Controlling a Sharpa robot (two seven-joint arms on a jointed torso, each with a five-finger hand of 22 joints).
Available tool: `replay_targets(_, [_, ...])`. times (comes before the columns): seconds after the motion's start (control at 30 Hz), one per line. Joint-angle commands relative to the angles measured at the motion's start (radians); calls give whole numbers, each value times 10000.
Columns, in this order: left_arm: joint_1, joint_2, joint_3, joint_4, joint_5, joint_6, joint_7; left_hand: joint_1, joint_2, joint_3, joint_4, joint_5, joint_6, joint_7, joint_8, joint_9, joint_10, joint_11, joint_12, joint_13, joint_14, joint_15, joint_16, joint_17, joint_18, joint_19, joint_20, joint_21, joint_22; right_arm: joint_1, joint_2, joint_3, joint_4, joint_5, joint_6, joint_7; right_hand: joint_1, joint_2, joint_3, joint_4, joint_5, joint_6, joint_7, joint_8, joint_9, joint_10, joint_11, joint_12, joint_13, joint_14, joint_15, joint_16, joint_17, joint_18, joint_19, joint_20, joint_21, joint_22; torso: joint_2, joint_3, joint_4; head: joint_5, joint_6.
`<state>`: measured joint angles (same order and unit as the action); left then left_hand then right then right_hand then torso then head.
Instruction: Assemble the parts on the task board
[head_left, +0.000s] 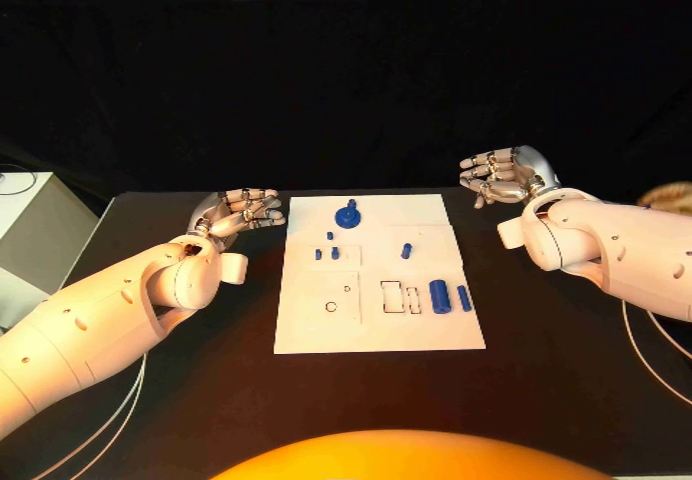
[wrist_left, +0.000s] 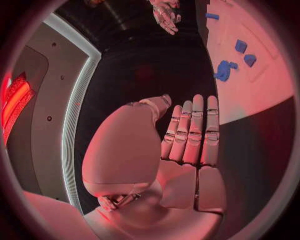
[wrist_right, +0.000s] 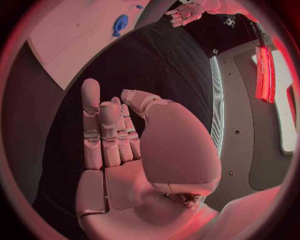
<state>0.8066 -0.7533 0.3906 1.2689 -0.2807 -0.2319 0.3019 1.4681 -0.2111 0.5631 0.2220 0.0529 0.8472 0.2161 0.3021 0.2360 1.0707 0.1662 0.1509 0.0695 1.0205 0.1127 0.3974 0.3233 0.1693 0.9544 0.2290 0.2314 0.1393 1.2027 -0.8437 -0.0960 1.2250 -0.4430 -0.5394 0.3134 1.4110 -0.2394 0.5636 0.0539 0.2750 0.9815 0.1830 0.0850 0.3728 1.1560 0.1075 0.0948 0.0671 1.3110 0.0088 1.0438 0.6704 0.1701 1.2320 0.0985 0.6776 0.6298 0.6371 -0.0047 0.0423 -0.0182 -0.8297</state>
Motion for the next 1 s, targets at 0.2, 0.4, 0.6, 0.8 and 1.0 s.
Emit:
replay_targets(0.2, [13,20,7,30,-56,-1,161,80,-15,15,-16,10,51,176,20,9,37,-2,52,9,26,-15,59,10,138,59,-8,66,-11,-5,23,2,-19,-64,155,150,60,3,48,8,19,71,20,36,-17,52,4,45,-4,-72,5,-65,-9,138,-66,19,-35,-15,-8,-9,13,4,-27])
replay_targets(0.4, [13,14,7,41,-57,1,163,92,-16,24,-29,10,47,173,53,9,43,-7,71,7,21,-20,86,28,137,76,-16,68,-11,-6,38,1,-30,-78,161,155,60,3,48,8,19,71,20,36,-17,52,4,45,-4,-72,5,-65,-9,138,-66,19,-35,-15,-5,-12,10,5,-36])
replay_targets(0.6, [13,14,7,48,-57,3,162,92,-16,24,-29,10,47,173,53,9,43,-7,71,7,21,-20,86,28,137,76,-16,68,-11,-7,39,0,-33,-83,170,160,60,3,48,8,19,71,20,36,-17,52,4,45,-4,-72,5,-65,-9,138,-66,19,-35,-15,-8,-11,9,10,-29])
replay_targets(0.8, [13,13,8,49,-58,3,163,92,-16,24,-29,10,47,173,53,9,43,-7,71,7,21,-20,86,28,137,76,-16,68,-11,-8,46,0,-43,-84,179,165,60,3,48,8,19,71,20,36,-17,52,4,45,-4,-72,5,-65,-9,138,-66,19,-35,-15,-12,-6,11,2,-30])
replay_targets(1.0, [13,13,8,54,-59,6,164,92,-16,24,-29,10,47,173,53,9,43,-7,71,7,21,-20,86,28,137,76,-16,68,-11,-22,69,-3,-69,-84,197,167,69,17,51,-12,19,92,14,45,-25,66,-2,49,-7,-89,-3,-116,-60,138,-74,10,-55,-24,-14,-2,10,26,-32])
